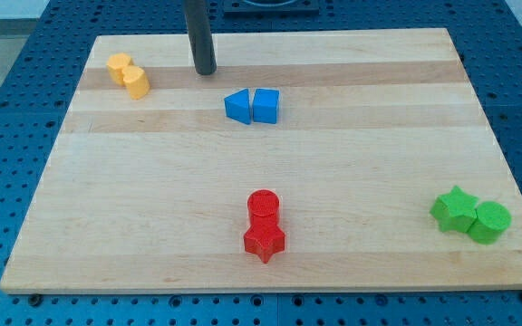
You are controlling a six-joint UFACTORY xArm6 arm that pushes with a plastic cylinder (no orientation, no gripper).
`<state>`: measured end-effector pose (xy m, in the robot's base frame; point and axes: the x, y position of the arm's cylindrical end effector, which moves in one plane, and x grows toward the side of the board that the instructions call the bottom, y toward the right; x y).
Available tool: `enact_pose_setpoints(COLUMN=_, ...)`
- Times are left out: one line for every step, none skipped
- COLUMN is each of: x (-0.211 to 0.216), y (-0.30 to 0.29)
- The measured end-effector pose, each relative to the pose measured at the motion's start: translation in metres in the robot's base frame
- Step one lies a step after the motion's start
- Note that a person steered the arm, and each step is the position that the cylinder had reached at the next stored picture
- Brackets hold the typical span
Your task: Move the red star to the bottom left of the board
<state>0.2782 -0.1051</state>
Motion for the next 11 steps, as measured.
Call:
enact_pose_setpoints(x=0.0, y=0.0)
enact_pose_setpoints(x=0.0, y=-0.001)
enact_pose_setpoints(x=0.0, y=-0.002)
enact_pose_setpoints(x=0.0, y=-0.002)
enact_pose_setpoints(x=-0.001, y=0.015)
enact_pose_setpoints(x=-0.012, y=0.057)
enact_pose_setpoints(x=-0.026, y=0.131)
enact_pose_setpoints(x=-0.02, y=0.208)
enact_pose_setpoints(x=0.019, y=0.254)
enact_pose_setpoints(x=0.124, y=0.254)
enact_pose_setpoints(x=0.175, y=0.254)
